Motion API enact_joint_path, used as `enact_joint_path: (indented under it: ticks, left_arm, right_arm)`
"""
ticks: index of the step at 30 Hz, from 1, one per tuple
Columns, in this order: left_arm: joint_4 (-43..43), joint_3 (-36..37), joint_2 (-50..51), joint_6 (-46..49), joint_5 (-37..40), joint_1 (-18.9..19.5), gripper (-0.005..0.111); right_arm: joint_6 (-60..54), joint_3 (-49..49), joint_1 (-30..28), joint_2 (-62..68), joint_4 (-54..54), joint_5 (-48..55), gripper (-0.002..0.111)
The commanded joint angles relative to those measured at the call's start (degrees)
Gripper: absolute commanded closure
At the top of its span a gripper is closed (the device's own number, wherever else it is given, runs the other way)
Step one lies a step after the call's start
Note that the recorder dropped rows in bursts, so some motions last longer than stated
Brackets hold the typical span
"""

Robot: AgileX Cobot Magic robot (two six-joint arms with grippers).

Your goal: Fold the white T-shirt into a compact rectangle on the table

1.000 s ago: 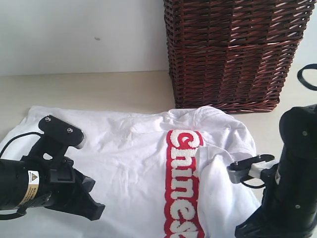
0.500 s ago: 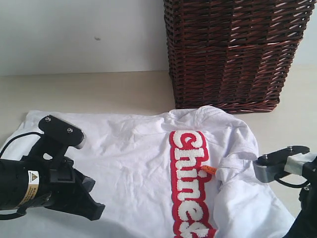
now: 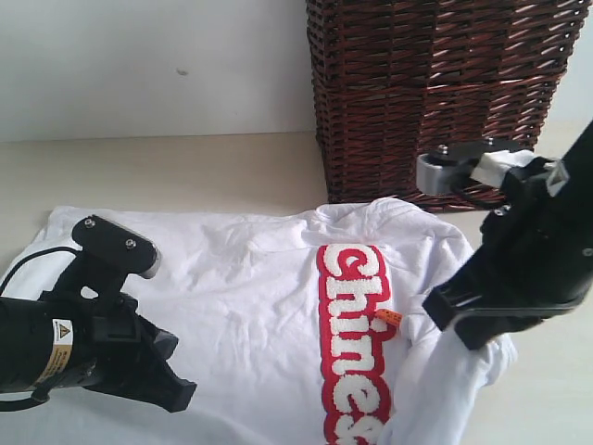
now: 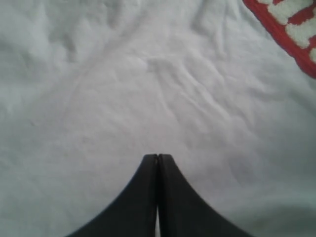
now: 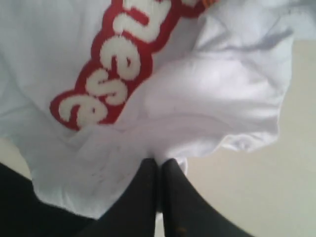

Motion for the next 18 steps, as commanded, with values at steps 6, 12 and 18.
enact_joint_path:
  ticks: [6, 12, 18]
  left_arm:
    - [-0.2, 0.3, -0.4, -0.1, 0.1, -0.2, 0.107]
    - [-0.2, 0.3, -0.4, -0.1, 0.1, -0.2, 0.107]
    - [-0.2, 0.3, -0.4, -0.1, 0.1, -0.2, 0.107]
  right_arm:
    - [-10.4, -0.3, 0.1, 15.0, 10.3, -24.1, 0.093]
    - [-14.0, -1.5, 0.1, 21.8, 11.0, -26.2, 0.076]
    - [-12.3, -4.2, 0.1, 19.4, 6.6, -18.4, 0.071]
